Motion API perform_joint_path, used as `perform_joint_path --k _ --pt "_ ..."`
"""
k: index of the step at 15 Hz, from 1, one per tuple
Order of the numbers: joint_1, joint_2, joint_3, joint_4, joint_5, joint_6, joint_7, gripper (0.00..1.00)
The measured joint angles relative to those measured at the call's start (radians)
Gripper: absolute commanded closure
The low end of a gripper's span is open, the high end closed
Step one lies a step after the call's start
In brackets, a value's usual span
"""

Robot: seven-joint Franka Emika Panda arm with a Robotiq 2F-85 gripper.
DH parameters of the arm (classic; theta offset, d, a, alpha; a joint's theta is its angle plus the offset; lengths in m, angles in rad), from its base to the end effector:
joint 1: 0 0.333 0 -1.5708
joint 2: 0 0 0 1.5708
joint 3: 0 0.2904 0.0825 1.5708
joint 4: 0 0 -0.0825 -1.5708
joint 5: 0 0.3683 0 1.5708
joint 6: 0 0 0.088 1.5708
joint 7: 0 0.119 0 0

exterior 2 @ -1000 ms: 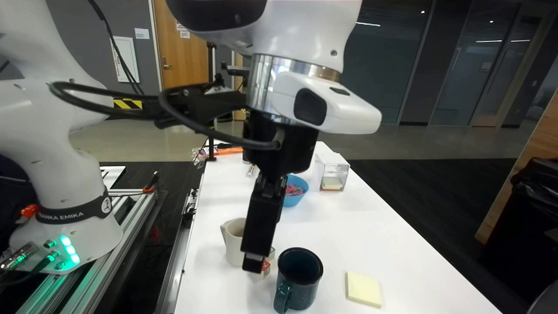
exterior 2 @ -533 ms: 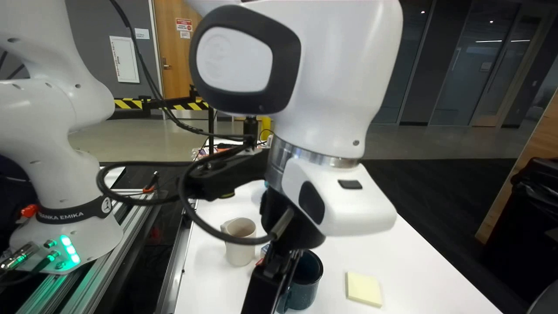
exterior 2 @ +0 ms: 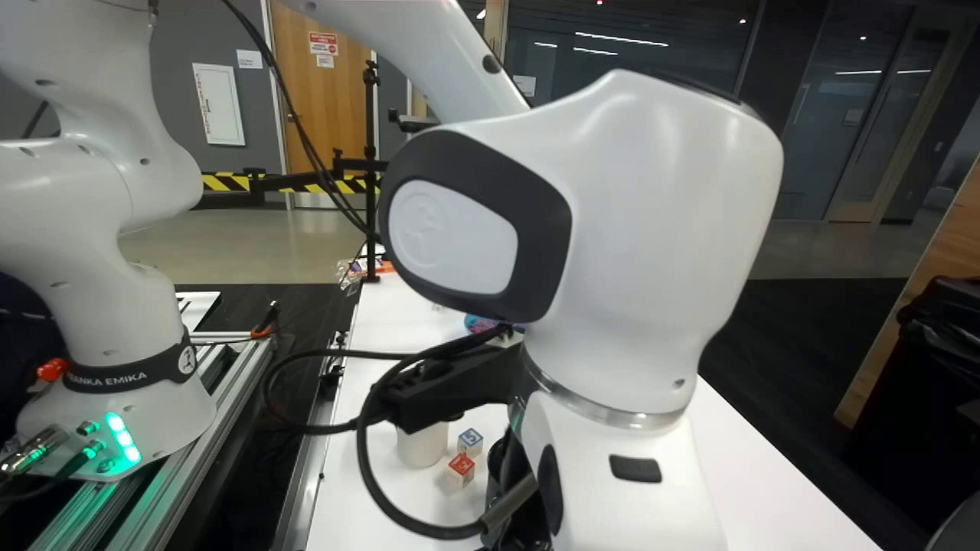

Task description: Use the tissue to wipe the table

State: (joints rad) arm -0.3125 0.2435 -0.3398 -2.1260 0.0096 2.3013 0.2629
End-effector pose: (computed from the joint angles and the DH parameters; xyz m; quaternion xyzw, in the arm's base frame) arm 0.4347 -0.3315 0.2714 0.8963 -0.4411 -0.0337 0.0309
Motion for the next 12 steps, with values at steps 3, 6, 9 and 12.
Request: perform_joint_path --k 3,6,9,12 --pt "-0.002 0.029 -0.017 0.025 0.019 0.041 0.109 0.00" --pt "0.001 0.059 -0.046 0.041 0.015 0.070 0.223 0.00" --pt "0.001 0.100 -0.072 0.064 0.014 0.071 0.307 0.00" --pt "0.000 0.143 -0.083 0.088 0.016 0.072 0.353 0.00"
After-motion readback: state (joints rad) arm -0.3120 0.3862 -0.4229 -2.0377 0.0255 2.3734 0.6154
